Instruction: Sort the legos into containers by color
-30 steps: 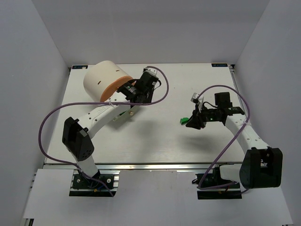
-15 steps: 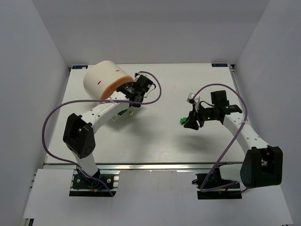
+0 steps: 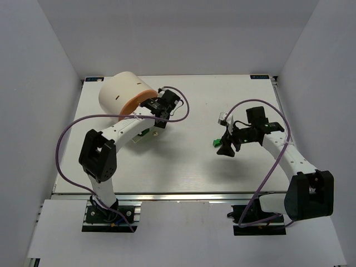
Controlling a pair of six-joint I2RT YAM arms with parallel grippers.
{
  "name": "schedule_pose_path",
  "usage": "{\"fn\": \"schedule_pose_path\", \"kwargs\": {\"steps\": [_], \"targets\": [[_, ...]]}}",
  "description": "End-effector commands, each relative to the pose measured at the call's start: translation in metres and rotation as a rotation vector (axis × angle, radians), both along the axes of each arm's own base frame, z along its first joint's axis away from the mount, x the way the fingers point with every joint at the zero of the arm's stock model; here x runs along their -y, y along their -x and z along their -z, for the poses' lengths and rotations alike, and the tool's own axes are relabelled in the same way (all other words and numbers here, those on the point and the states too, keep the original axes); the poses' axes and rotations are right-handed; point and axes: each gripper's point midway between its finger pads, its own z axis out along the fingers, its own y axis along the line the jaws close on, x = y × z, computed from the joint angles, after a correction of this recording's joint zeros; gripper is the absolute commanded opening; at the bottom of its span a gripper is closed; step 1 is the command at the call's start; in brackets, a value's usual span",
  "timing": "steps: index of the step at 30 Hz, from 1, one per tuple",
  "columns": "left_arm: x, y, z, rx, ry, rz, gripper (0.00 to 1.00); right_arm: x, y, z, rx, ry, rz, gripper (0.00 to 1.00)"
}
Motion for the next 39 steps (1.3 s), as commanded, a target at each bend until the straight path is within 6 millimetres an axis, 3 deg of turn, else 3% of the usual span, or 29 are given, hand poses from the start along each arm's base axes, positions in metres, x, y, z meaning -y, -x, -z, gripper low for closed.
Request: {"fn": "schedule_pose_path", "kwargs": {"steps": [1,2,3,4,5,6,7,8,9,10,11,12,13,14,15,16,19,21,22,24,25,27,29,32,37,39], "targets": [[0.003,-0.008,-0.032,0.073,0.059,-0.017,0.57,-0.001,-0.008,-0.011,0.080,0.016,-0.048,0.67],[0.006,-0.008,-0.038,0.080,0.084,-0.014,0.45,0.001,-0.010,-0.011,0.105,0.033,-0.061,0.66],[0.015,-0.008,-0.046,0.084,0.142,0.008,0.20,0.003,-0.008,-0.009,0.115,0.046,-0.080,0.62],[0.022,-0.006,-0.053,0.089,0.192,0.023,0.10,0.005,-0.011,-0.009,0.191,0.071,-0.148,0.60],[0.027,-0.002,-0.071,0.116,0.259,0.048,0.04,0.006,-0.010,-0.006,0.221,0.086,-0.197,0.57],[0.037,0.000,-0.076,0.129,0.325,0.075,0.01,0.008,-0.011,-0.005,0.257,0.105,-0.244,0.53],[0.050,0.009,-0.078,0.107,0.415,0.113,0.02,0.012,-0.007,-0.001,0.324,0.136,-0.344,0.53],[0.055,0.019,-0.099,0.139,0.496,0.146,0.07,0.015,-0.007,0.007,0.335,0.164,-0.389,0.54],[0.061,0.025,-0.095,0.140,0.561,0.150,0.13,0.017,-0.007,0.012,0.353,0.183,-0.426,0.61],[0.067,0.035,-0.097,0.125,0.625,0.171,0.31,0.018,-0.012,0.016,0.381,0.202,-0.451,0.65],[0.068,0.044,-0.119,0.174,0.701,0.195,0.40,0.021,-0.018,0.024,0.399,0.230,-0.485,0.75],[0.067,0.053,-0.121,0.176,0.734,0.199,0.48,0.022,-0.024,0.028,0.411,0.242,-0.489,0.78],[0.065,0.064,-0.108,0.143,0.771,0.175,0.59,0.021,-0.035,0.030,0.445,0.257,-0.485,0.79],[0.063,0.072,-0.112,0.151,0.800,0.171,0.62,0.022,-0.039,0.039,0.443,0.273,-0.509,0.80],[0.057,0.083,-0.130,0.199,0.852,0.179,0.64,0.022,-0.044,0.041,0.448,0.277,-0.519,0.81],[0.051,0.092,-0.118,0.181,0.874,0.143,0.65,0.019,-0.051,0.047,0.440,0.279,-0.529,0.82],[0.032,0.117,-0.140,0.257,0.976,0.108,0.68,0.015,-0.073,0.046,0.453,0.294,-0.536,0.86],[0.017,0.129,-0.130,0.271,0.986,0.059,0.69,0.012,-0.084,0.057,0.420,0.305,-0.519,0.89],[0.007,0.140,-0.142,0.312,1.034,0.042,0.69,0.011,-0.089,0.058,0.415,0.311,-0.509,0.89],[-0.009,0.151,-0.129,0.317,1.041,-0.032,0.69,0.009,-0.099,0.060,0.414,0.318,-0.480,0.89],[-0.018,0.160,-0.136,0.351,1.077,-0.039,0.69,0.009,-0.100,0.063,0.409,0.323,-0.475,0.89],[-0.027,0.170,-0.127,0.353,1.096,-0.085,0.69,0.011,-0.096,0.071,0.390,0.337,-0.487,0.89],[-0.036,0.179,-0.130,0.384,1.135,-0.101,0.70,0.012,-0.091,0.081,0.362,0.346,-0.516,0.87],[-0.045,0.186,-0.127,0.399,1.150,-0.128,0.70,0.009,-0.082,0.092,0.308,0.349,-0.554,0.80],[-0.051,0.186,-0.129,0.412,1.134,-0.150,0.70,0.005,-0.088,0.104,0.277,0.375,-0.539,0.70],[-0.051,0.185,-0.128,0.407,1.125,-0.151,0.70,0.002,-0.094,0.102,0.276,0.385,-0.527,0.55]]}}
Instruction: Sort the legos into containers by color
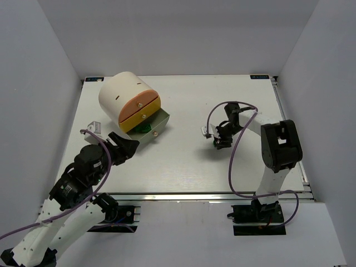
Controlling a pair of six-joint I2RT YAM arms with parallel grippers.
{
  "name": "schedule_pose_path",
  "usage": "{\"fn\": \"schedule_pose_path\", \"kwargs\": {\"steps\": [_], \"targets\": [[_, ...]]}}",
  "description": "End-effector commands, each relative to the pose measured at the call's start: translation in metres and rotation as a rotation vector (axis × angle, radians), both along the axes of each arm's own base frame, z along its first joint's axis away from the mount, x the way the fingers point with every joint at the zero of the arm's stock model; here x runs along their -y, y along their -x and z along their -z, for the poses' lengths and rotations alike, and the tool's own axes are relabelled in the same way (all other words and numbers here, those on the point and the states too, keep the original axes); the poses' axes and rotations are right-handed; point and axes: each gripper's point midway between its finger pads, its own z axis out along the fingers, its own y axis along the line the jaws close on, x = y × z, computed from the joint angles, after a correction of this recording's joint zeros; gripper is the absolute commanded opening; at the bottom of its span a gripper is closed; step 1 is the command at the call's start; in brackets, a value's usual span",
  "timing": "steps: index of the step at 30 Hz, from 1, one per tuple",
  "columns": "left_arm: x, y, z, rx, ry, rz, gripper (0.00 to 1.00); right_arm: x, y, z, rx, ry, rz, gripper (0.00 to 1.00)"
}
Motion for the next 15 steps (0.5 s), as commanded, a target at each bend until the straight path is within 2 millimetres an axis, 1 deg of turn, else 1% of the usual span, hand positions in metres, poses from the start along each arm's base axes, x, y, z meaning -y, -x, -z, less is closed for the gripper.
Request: {"fn": "schedule_pose_path", "kwargs": {"steps": [1,2,3,4,5,6,7,8,9,10,11,12,13,14,15], "targets": [[-0.002,-0.003,0.004,-0.027,-0.018,-0.024,0.70,-0.008,-0.018,-0.013,0.035,0.003,0.017,0.47],[-0.002,-0.003,0.005,-0.029,-0.018,-0.026,0.70,-0.010,-0.020,-0.017,0.031,0.000,0.029,0.33],[-0.002,-0.004,0.005,-0.028,-0.019,-0.025,0.70,-0.011,-0.020,-0.020,0.033,-0.005,0.027,0.26],[-0.001,-0.005,0.005,-0.026,-0.017,-0.025,0.70,-0.014,-0.022,-0.028,0.036,-0.013,0.025,0.17],[-0.001,-0.005,0.005,-0.024,-0.014,-0.027,0.70,-0.017,-0.021,-0.033,0.033,-0.019,0.014,0.12],[-0.002,-0.005,0.004,-0.021,-0.013,-0.029,0.70,-0.022,-0.027,-0.045,0.059,-0.031,0.003,0.10],[-0.002,-0.005,0.004,-0.017,-0.011,-0.031,0.70,-0.026,-0.027,-0.053,0.061,-0.048,-0.008,0.02],[-0.002,-0.006,0.004,-0.012,-0.013,-0.031,0.70,-0.034,-0.021,-0.059,0.053,-0.055,-0.035,0.00],[-0.002,-0.007,0.004,-0.010,-0.014,-0.032,0.70,-0.039,-0.022,-0.068,0.061,-0.071,-0.044,0.00],[-0.002,-0.007,0.002,-0.002,-0.010,-0.033,0.70,-0.050,-0.026,-0.084,0.087,-0.107,-0.062,0.00],[-0.002,-0.008,0.001,0.002,-0.014,-0.036,0.70,-0.066,-0.018,-0.094,0.087,-0.128,-0.103,0.00],[-0.002,-0.008,0.001,0.002,-0.014,-0.036,0.70,-0.078,-0.015,-0.105,0.091,-0.166,-0.120,0.00],[-0.002,-0.009,-0.001,0.010,-0.012,-0.037,0.70,-0.096,-0.015,-0.123,0.126,-0.201,-0.155,0.00],[-0.002,-0.010,-0.001,0.011,-0.016,-0.039,0.70,-0.107,-0.013,-0.133,0.141,-0.229,-0.173,0.00],[-0.002,-0.010,-0.002,0.015,-0.013,-0.039,0.70,-0.126,-0.011,-0.146,0.172,-0.261,-0.194,0.00]]}}
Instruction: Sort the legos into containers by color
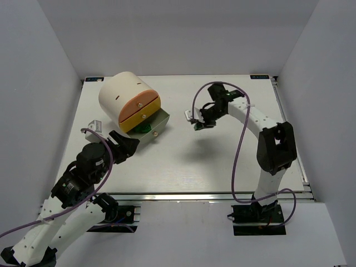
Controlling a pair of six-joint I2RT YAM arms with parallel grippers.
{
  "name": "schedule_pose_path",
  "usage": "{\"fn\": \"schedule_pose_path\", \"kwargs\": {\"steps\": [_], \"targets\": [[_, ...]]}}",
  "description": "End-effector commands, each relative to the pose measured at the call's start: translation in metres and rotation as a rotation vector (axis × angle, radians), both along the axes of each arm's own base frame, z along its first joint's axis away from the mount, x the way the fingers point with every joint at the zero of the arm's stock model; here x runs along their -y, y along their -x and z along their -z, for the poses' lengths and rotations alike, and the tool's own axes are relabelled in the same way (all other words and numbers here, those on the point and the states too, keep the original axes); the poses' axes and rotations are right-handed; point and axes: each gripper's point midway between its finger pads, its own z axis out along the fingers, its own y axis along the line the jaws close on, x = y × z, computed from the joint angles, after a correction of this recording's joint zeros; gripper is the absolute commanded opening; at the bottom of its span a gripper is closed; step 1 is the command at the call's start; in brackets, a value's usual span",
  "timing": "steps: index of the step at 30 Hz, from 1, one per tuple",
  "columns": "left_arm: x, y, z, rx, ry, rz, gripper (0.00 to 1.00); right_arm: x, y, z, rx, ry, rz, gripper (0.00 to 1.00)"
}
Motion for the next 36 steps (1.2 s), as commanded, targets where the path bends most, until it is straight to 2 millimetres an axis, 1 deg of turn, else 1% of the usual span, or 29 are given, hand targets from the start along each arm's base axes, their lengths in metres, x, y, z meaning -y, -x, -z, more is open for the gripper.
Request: {"fn": "schedule_pose_path", "kwargs": {"steps": [1,2,3,4,5,6,7,8,9,10,11,12,13,14,16,17,18,21,22,24,25,26,27,29,32,33,34,35,36], "targets": [[-0.001,-0.004,-0.006,0.029,0.001,-0.016,0.70,-0.066,0.027,-0.066,0.069,-0.169,-0.123,0.00],[-0.002,-0.005,-0.007,0.033,0.004,-0.017,0.70,-0.077,0.025,-0.073,0.100,-0.194,-0.128,0.00],[-0.002,-0.005,-0.007,0.033,0.005,-0.019,0.70,-0.094,0.014,-0.090,0.190,-0.249,-0.137,0.00],[-0.001,-0.005,-0.008,0.034,0.004,-0.019,0.70,-0.115,0.024,-0.095,0.206,-0.270,-0.156,0.00],[-0.001,-0.004,-0.007,0.030,0.007,-0.019,0.70,-0.124,0.022,-0.099,0.232,-0.287,-0.157,0.01],[-0.002,-0.004,-0.006,0.030,0.008,-0.019,0.70,-0.141,0.018,-0.107,0.284,-0.322,-0.172,0.01],[-0.001,-0.004,-0.006,0.028,0.013,-0.019,0.70,-0.152,0.020,-0.108,0.293,-0.327,-0.173,0.01],[-0.002,-0.003,-0.007,0.031,0.022,-0.019,0.70,-0.162,0.014,-0.110,0.310,-0.335,-0.176,0.02],[-0.002,-0.002,-0.004,0.027,0.025,-0.021,0.70,-0.172,0.015,-0.114,0.322,-0.344,-0.184,0.02],[-0.002,-0.002,-0.004,0.027,0.030,-0.022,0.70,-0.181,0.011,-0.114,0.341,-0.346,-0.178,0.03],[-0.003,-0.001,-0.005,0.032,0.042,-0.026,0.70,-0.191,0.008,-0.114,0.354,-0.349,-0.183,0.05],[-0.003,0.000,-0.002,0.028,0.045,-0.027,0.70,-0.195,0.005,-0.113,0.365,-0.342,-0.174,0.09],[-0.004,0.001,-0.003,0.033,0.058,-0.030,0.70,-0.206,0.005,-0.109,0.368,-0.347,-0.179,0.10],[-0.005,0.002,-0.002,0.034,0.062,-0.034,0.70,-0.210,0.000,-0.112,0.384,-0.353,-0.174,0.12],[-0.007,0.003,-0.001,0.033,0.067,-0.042,0.70,-0.216,-0.004,-0.108,0.400,-0.349,-0.172,0.15],[-0.008,0.004,-0.001,0.036,0.071,-0.043,0.70,-0.222,-0.002,-0.101,0.397,-0.342,-0.183,0.17],[-0.009,0.005,0.000,0.031,0.068,-0.042,0.70,-0.224,-0.004,-0.101,0.405,-0.341,-0.182,0.21],[-0.012,0.006,-0.001,0.032,0.064,-0.051,0.70,-0.228,-0.005,-0.088,0.396,-0.321,-0.181,0.29],[-0.013,0.007,-0.002,0.031,0.064,-0.056,0.70,-0.230,-0.003,-0.085,0.391,-0.318,-0.186,0.38],[-0.014,0.008,-0.001,0.028,0.059,-0.057,0.70,-0.231,-0.005,-0.080,0.397,-0.311,-0.178,0.50],[-0.014,0.007,-0.001,0.030,0.060,-0.058,0.70,-0.229,-0.005,-0.074,0.391,-0.303,-0.174,0.52],[-0.014,0.008,-0.001,0.030,0.062,-0.057,0.70,-0.231,-0.006,-0.077,0.406,-0.314,-0.169,0.55],[-0.014,0.007,-0.001,0.031,0.061,-0.058,0.70,-0.230,-0.009,-0.076,0.402,-0.312,-0.152,0.59],[-0.014,0.007,0.000,0.027,0.062,-0.058,0.70,-0.230,-0.011,-0.077,0.400,-0.319,-0.135,0.60],[-0.012,0.006,0.001,0.028,0.064,-0.053,0.70,-0.230,-0.014,-0.091,0.400,-0.349,-0.104,0.59],[-0.010,0.005,0.001,0.030,0.065,-0.050,0.70,-0.231,-0.013,-0.095,0.390,-0.365,-0.100,0.56],[-0.009,0.004,0.002,0.022,0.061,-0.050,0.69,-0.227,-0.015,-0.102,0.375,-0.378,-0.076,0.53],[-0.008,0.003,0.004,0.018,0.055,-0.047,0.68,-0.228,-0.011,-0.108,0.366,-0.389,-0.067,0.48],[-0.006,0.002,0.004,0.015,0.055,-0.041,0.59,-0.227,-0.010,-0.114,0.353,-0.405,-0.049,0.31]]}}
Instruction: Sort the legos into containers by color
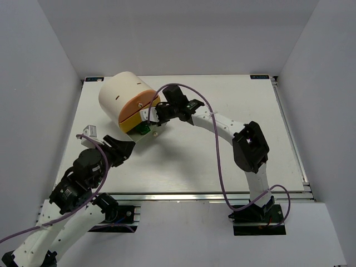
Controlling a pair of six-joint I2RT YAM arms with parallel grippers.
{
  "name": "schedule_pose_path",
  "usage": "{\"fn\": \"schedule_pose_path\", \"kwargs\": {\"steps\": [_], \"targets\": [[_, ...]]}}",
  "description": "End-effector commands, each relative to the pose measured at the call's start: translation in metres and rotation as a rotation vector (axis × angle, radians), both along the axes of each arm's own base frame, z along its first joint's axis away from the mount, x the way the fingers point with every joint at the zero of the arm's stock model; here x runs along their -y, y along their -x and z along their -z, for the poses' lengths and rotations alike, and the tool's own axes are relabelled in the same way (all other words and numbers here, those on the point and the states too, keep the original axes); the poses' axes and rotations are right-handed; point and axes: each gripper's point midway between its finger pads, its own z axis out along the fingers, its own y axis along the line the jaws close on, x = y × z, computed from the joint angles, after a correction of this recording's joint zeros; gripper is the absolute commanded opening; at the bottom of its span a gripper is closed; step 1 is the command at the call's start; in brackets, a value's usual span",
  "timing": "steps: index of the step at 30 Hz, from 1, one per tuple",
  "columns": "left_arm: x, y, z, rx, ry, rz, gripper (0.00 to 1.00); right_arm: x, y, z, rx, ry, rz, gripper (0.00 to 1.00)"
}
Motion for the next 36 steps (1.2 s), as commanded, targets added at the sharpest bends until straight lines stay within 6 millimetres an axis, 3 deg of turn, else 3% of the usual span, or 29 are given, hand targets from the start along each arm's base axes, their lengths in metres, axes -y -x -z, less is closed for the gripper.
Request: {"fn": "schedule_pose_path", "kwargs": {"steps": [1,2,3,4,6,7,8,9,11,12,13,14,15,16,18,19,28,36], "targets": [[0.005,-0.005,0.004,-0.011,-0.017,0.006,0.51,0.004,-0.001,-0.062,-0.071,-0.151,0.100,0.20],[0.007,-0.008,0.007,-0.028,-0.027,0.006,0.42,0.008,0.000,-0.064,-0.120,-0.167,0.135,0.05],[0.009,-0.010,0.009,-0.034,-0.037,0.009,0.31,0.012,0.000,-0.068,-0.176,-0.191,0.171,0.00],[0.011,-0.013,0.010,-0.035,-0.052,0.014,0.17,0.024,0.000,-0.082,-0.282,-0.246,0.241,0.00],[0.020,-0.024,0.014,-0.052,-0.090,0.032,0.09,0.040,0.007,-0.069,-0.433,-0.256,0.309,0.00],[0.023,-0.029,0.016,-0.049,-0.137,0.047,0.08,0.049,0.009,-0.083,-0.472,-0.301,0.350,0.00],[0.029,-0.038,0.026,-0.080,-0.182,0.056,0.08,0.061,0.006,-0.079,-0.572,-0.322,0.426,0.00],[0.032,-0.044,0.026,-0.075,-0.237,0.070,0.08,0.071,0.012,-0.060,-0.630,-0.303,0.464,0.00],[0.035,-0.058,0.034,-0.098,-0.314,0.064,0.08,0.090,0.013,-0.064,-0.661,-0.337,0.517,0.00],[0.039,-0.069,0.050,-0.141,-0.378,0.070,0.08,0.100,0.016,-0.046,-0.679,-0.318,0.554,0.00],[0.036,-0.079,0.046,-0.135,-0.438,0.051,0.08,0.107,0.019,-0.052,-0.659,-0.339,0.562,0.00],[0.033,-0.087,0.051,-0.154,-0.482,0.031,0.08,0.114,0.009,-0.059,-0.608,-0.391,0.585,0.00],[0.034,-0.098,0.066,-0.193,-0.565,0.035,0.08,0.125,0.010,-0.044,-0.614,-0.382,0.615,0.00],[0.028,-0.109,0.057,-0.183,-0.605,-0.019,0.07,0.130,0.010,-0.052,-0.591,-0.403,0.618,0.00],[0.017,-0.125,0.070,-0.231,-0.724,-0.055,0.07,0.143,0.004,-0.051,-0.583,-0.415,0.650,0.00],[0.013,-0.132,0.067,-0.226,-0.757,-0.091,0.08,0.149,0.004,-0.051,-0.581,-0.419,0.662,0.00],[-0.032,-0.167,0.089,-0.296,-0.966,-0.208,0.08,0.166,0.002,-0.045,-0.622,-0.447,0.704,0.00],[-0.043,-0.187,0.088,-0.245,-0.948,-0.271,0.13,0.167,0.003,-0.044,-0.655,-0.452,0.679,0.00]]}}
